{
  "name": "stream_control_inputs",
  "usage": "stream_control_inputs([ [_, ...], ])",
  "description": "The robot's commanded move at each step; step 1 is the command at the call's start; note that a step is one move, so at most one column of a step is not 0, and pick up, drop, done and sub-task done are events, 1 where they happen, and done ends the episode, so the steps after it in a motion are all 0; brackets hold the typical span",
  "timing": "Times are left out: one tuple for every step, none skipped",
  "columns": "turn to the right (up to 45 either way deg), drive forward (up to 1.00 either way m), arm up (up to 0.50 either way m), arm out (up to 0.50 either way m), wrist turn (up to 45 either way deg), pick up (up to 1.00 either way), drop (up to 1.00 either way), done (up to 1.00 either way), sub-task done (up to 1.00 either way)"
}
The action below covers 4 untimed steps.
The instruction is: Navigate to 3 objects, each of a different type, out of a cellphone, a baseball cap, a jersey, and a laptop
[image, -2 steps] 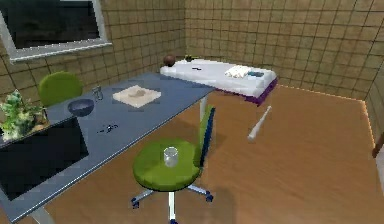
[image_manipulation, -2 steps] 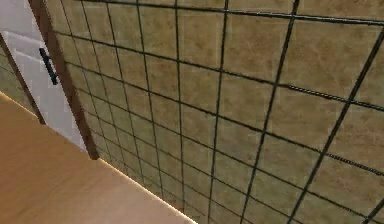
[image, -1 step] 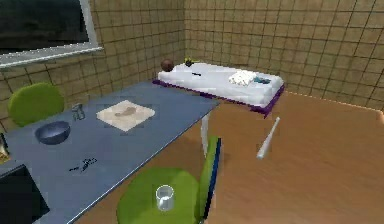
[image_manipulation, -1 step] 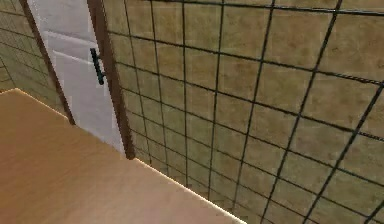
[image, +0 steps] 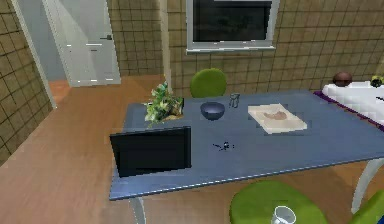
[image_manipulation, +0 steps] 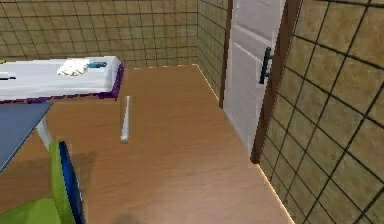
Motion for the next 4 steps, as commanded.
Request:
stream_control_inputs([
  [-12.0, 0.0, 0.0, 0.0, 0.0, 0.0, 0.0, 0.0, 0.0],
  [0.0, 0.0, 0.0, 0.0, 0.0, 0.0, 0.0, 0.0, 1.0],
  [-42.0, 0.0, 0.0, 0.0, 0.0, 0.0, 0.0, 0.0, 0.0],
  [0.0, 0.8, 0.0, 0.0, 0.0, 0.0, 0.0, 0.0, 0.0],
])
